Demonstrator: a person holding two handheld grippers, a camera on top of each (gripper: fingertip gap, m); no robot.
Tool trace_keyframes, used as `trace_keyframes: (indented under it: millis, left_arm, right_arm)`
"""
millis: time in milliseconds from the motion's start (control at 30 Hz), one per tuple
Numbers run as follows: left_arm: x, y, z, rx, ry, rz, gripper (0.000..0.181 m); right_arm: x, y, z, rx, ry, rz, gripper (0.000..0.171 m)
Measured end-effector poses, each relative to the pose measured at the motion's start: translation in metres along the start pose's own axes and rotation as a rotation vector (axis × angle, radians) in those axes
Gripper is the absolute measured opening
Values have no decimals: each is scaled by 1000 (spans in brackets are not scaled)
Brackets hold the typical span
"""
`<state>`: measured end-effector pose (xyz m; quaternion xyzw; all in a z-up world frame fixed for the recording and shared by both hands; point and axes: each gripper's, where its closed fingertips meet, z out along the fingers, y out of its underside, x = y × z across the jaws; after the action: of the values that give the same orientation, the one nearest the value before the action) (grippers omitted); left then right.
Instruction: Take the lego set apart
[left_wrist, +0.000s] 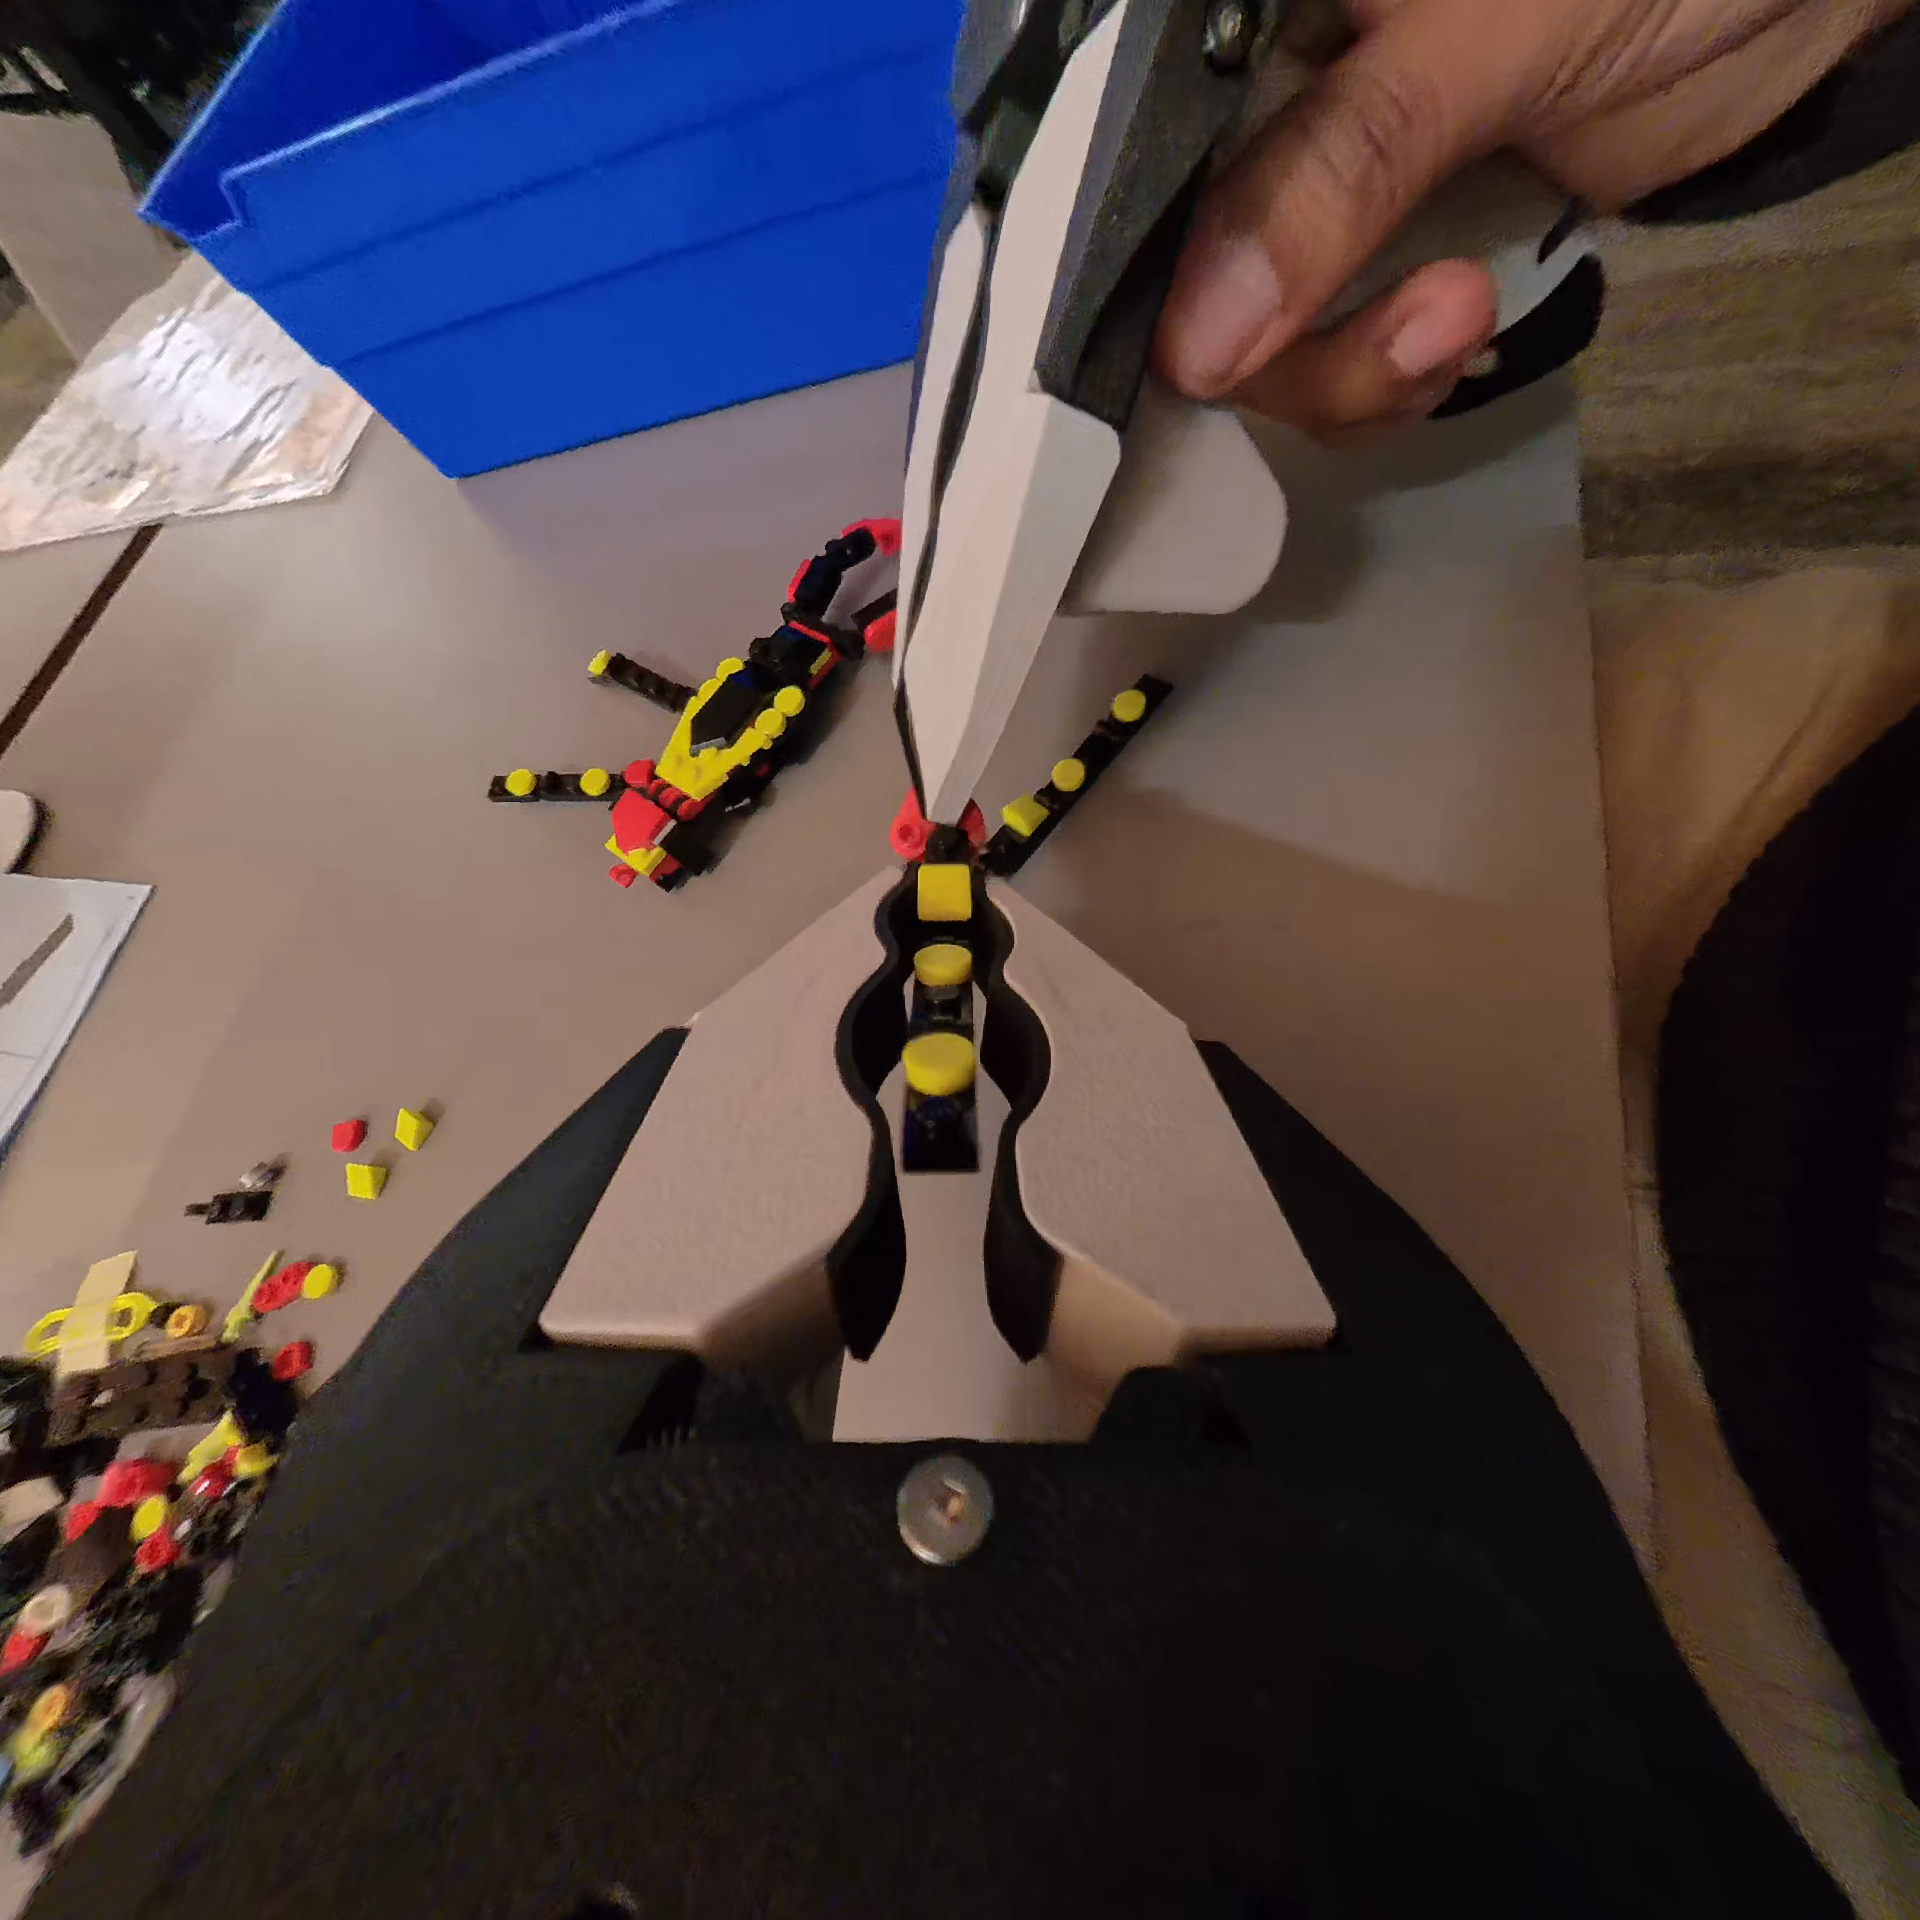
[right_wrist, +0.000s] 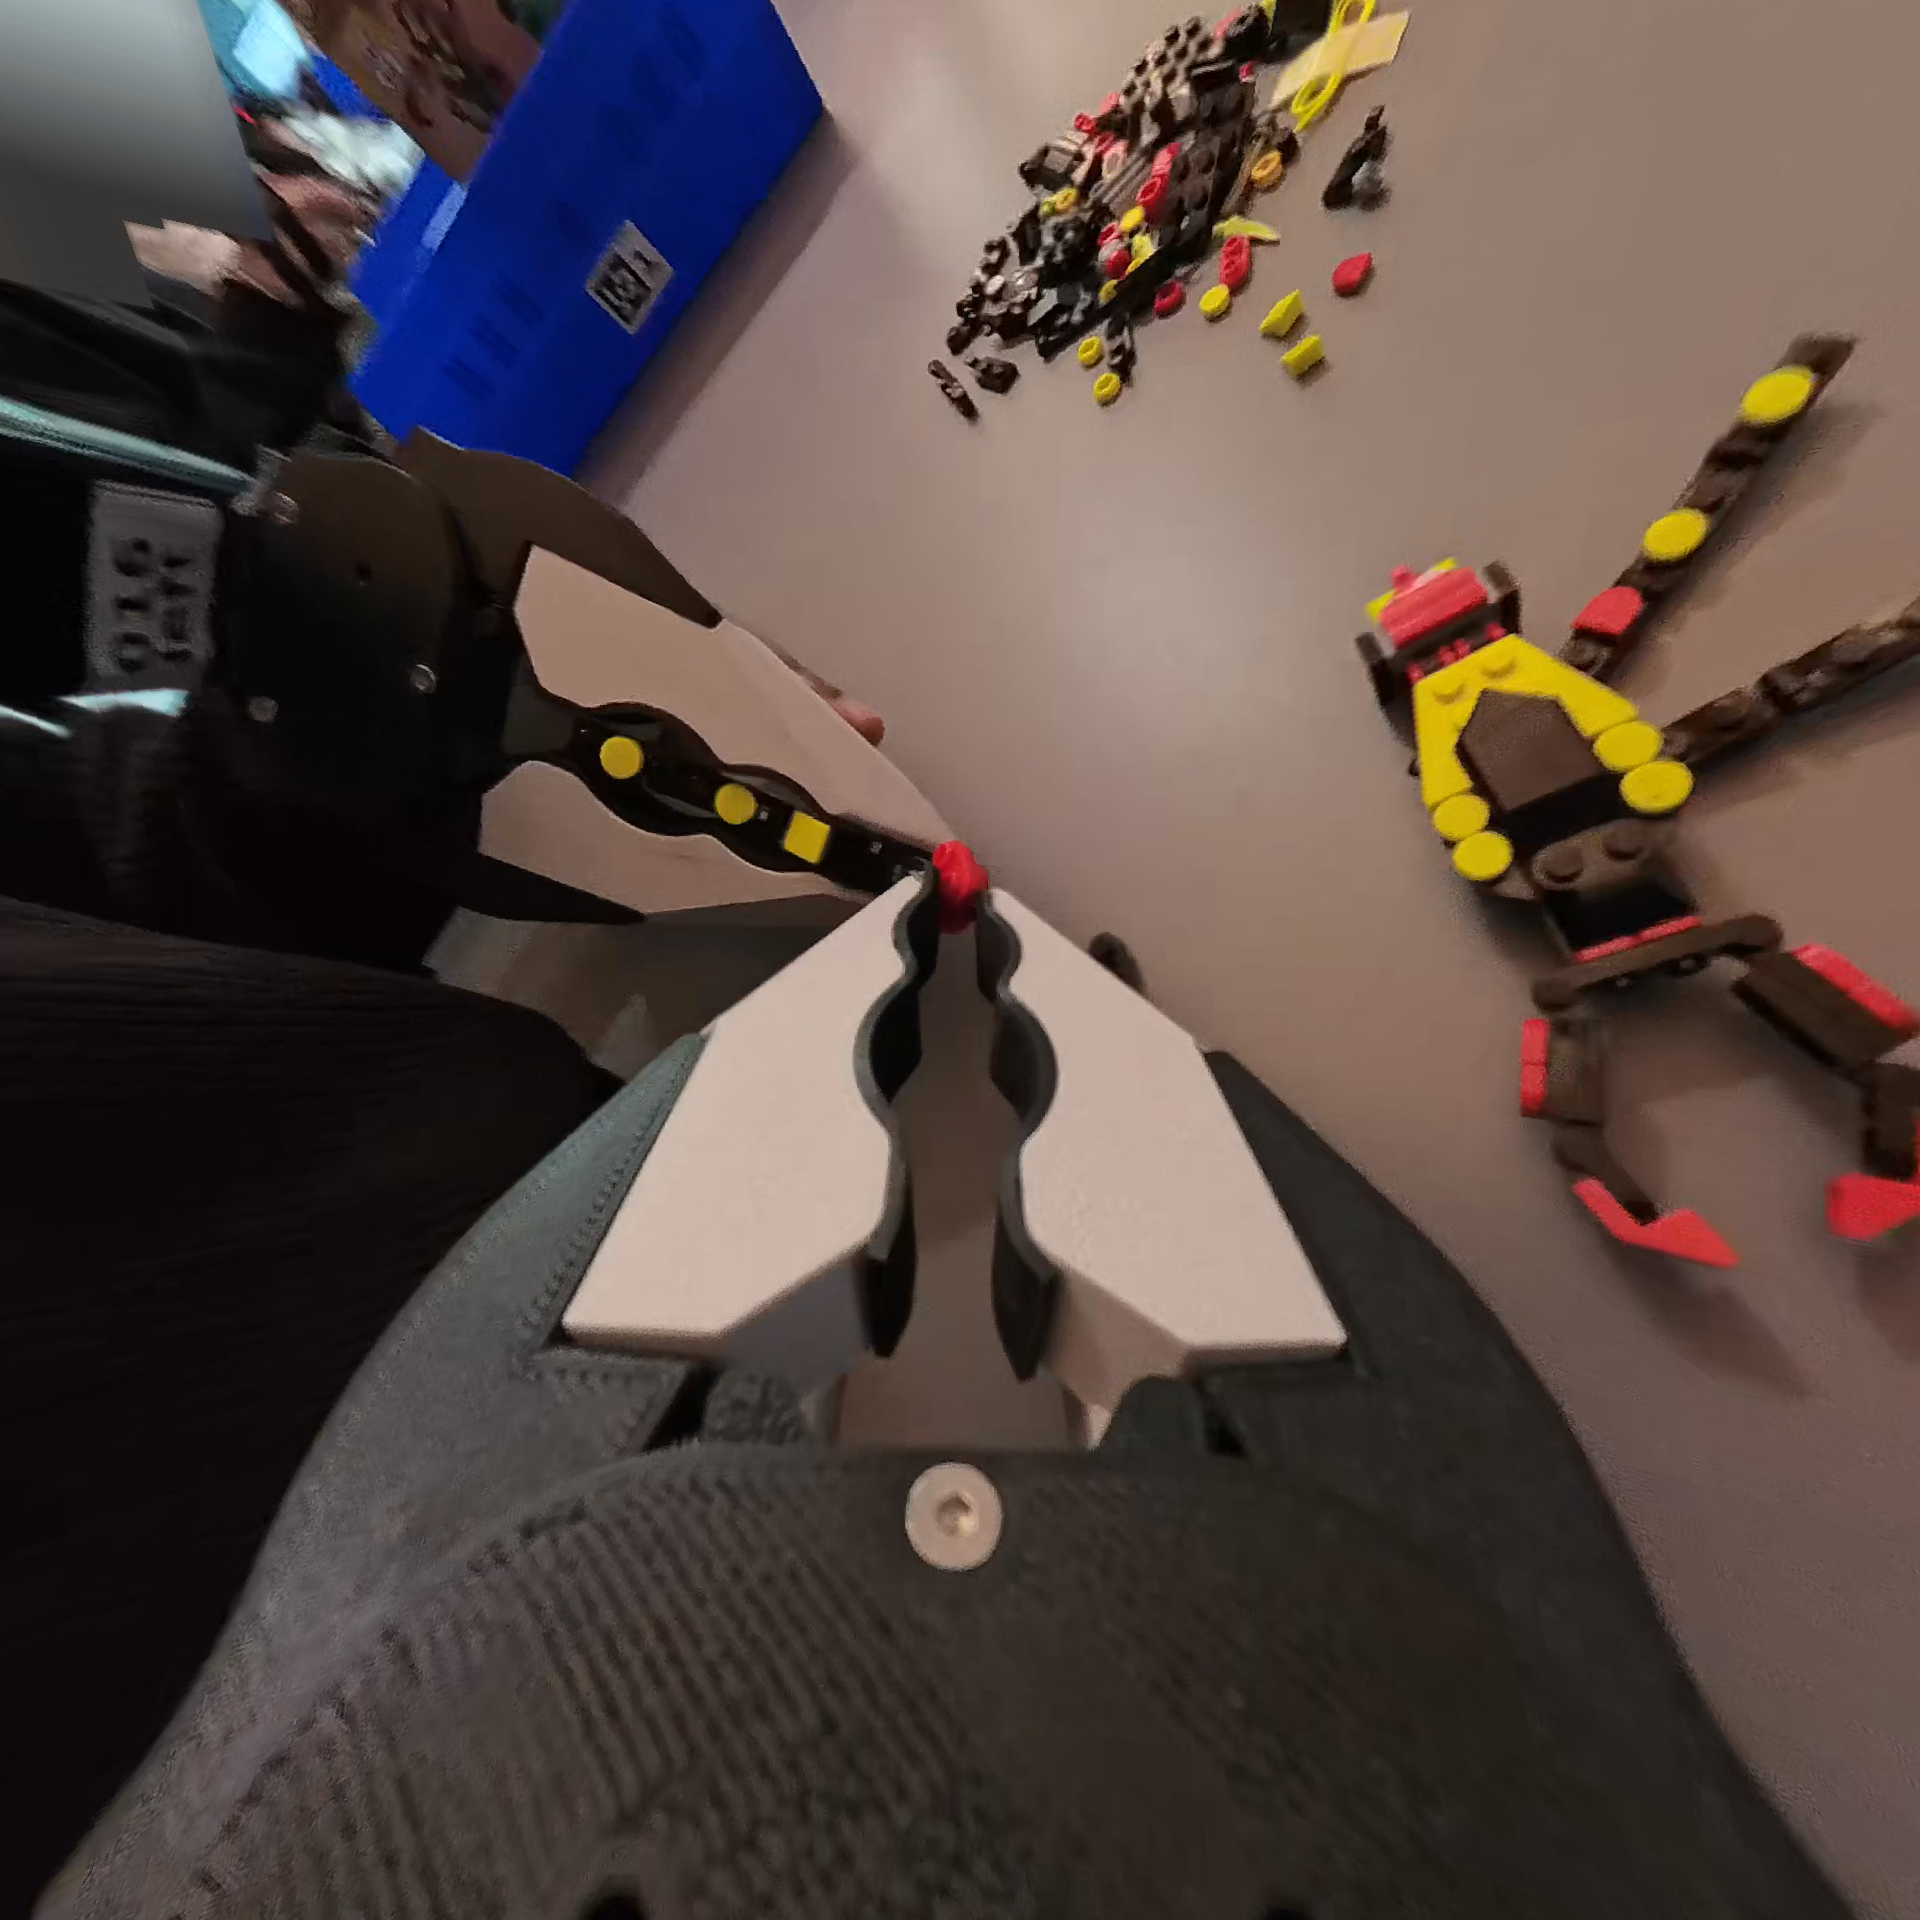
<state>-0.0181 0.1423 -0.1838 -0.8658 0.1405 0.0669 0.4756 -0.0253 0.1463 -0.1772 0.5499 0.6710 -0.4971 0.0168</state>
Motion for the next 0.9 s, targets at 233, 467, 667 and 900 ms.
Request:
trace_keyframes:
  millis: [233, 467, 667, 900]
  left_arm:
    - [-16, -14, -18, 82, -44, -69, 5]
    - [-27, 22, -7, -45, -9, -138, 5]
    - [-22, 50, 2, -161, 32, -131, 5]
    - [-21, 55, 4, -183, 27, -130, 11]
  right_arm:
    - [23, -13, -20, 62, 85, -16, 6]
    - [34, 0, 7, 33, 110, -44, 7]
    - [48, -5, 17, -7, 252, -152, 33]
    - [42, -7, -29, 38, 257, -198, 30]
